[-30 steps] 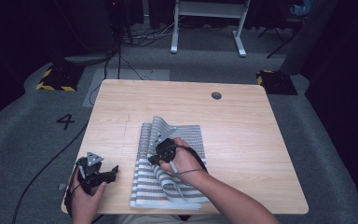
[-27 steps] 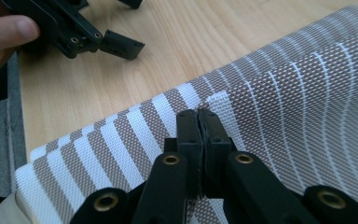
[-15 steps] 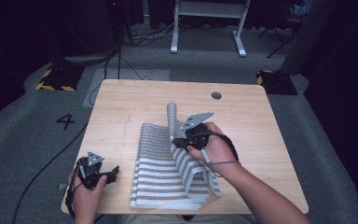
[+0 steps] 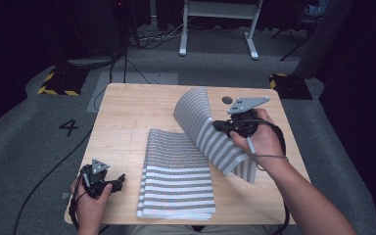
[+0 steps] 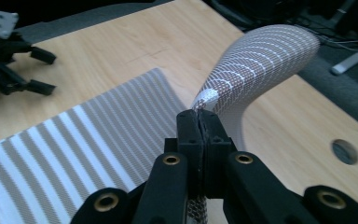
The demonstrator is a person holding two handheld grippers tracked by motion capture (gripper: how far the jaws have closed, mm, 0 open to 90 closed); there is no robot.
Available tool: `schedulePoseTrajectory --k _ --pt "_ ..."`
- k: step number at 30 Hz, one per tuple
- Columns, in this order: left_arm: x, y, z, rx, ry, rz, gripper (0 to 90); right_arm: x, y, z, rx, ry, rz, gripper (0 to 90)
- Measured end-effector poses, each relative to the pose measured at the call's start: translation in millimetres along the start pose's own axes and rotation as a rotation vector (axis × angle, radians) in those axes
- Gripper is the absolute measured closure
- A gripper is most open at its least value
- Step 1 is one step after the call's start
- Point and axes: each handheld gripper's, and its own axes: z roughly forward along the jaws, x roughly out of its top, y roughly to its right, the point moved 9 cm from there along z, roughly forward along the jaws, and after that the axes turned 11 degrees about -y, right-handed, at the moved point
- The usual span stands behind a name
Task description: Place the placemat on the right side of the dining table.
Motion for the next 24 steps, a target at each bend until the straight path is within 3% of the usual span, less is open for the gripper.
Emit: schedulePoseTrajectory --k 2,4,5,8,13,14,17,19,21,24 --pt "-0.1 -0.1 -0.2 0.0 -0.002 0.001 14.5 -1.8 17.9 -9.4 -0.047 -0.003 0.011 88.8" --pt "-0.1 -0.1 -0.2 0.0 -0.002 0.001 14.5 -2.3 23.1 -11.9 -0.06 -0.005 0.016 88.8" --pt "-0.1 -0.1 -0.2 0.0 -0.003 0.001 14.5 -3.6 34.7 -16.5 -0.087 -0.008 0.015 88.8" --pt "-0.1 -0.1 -0.2 0.0 -0.002 0.001 14.5 -6.6 52.3 -22.2 -0.126 -0.011 0.023 88.8" --pt "-0.1 -0.1 -0.2 -0.001 -0.003 0.001 14.5 -12.3 78.6 -29.2 -0.18 -0.01 0.042 88.8" --pt "-0.1 -0.1 -0.2 -0.001 -0.003 0.001 14.5 -12.3 78.6 -29.2 -0.18 -0.01 0.042 88.8" --pt "-0.1 -0.1 -0.2 -0.001 -0.003 0.001 14.5 -17.0 102.1 -34.4 -0.223 -0.003 0.08 88.9" --pt "-0.1 -0.1 -0.2 -0.001 -0.003 0.001 14.5 -18.3 106.9 -35.4 -0.233 -0.004 0.082 88.9" --pt "-0.1 -0.1 -0.2 -0.001 -0.003 0.001 14.5 -22.5 123.2 -37.9 -0.264 -0.002 0.111 88.9" --pt "-0.1 -0.1 -0.1 0.0 -0.002 0.001 14.5 -26.7 139.7 -38.8 -0.322 -0.009 0.103 88.9"
